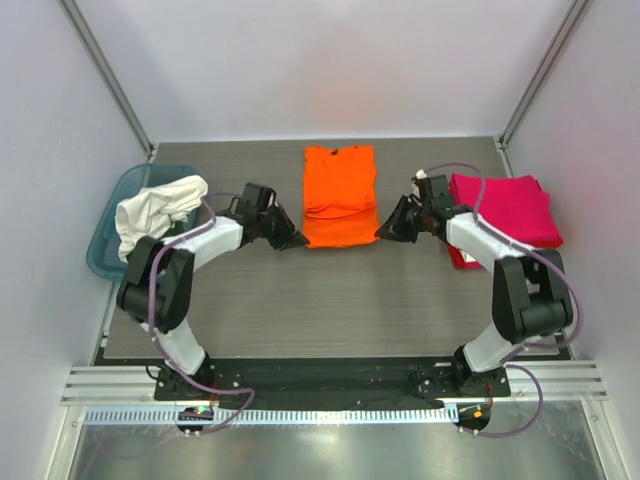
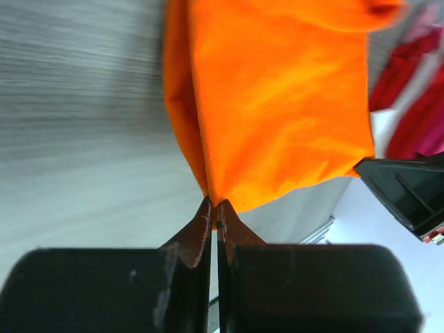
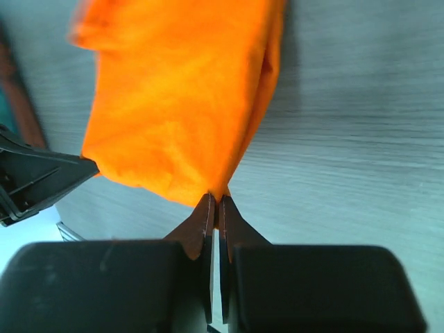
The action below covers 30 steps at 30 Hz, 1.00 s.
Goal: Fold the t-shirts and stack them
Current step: Fold the tshirt
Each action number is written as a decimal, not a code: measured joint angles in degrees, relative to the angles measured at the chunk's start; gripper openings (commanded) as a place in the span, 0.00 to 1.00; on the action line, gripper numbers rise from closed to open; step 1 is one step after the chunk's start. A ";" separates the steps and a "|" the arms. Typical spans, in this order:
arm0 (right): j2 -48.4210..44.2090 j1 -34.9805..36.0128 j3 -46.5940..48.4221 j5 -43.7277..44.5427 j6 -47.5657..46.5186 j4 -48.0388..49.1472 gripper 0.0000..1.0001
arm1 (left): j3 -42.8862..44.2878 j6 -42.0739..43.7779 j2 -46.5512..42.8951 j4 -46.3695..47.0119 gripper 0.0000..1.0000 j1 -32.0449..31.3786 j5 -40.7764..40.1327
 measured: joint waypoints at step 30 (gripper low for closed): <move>-38.77 1.03 -25.75 -1.11 0.55 -11.06 0.01 | -25.03 -3.98 -35.23 -5.88 0.00 -12.98 -4.87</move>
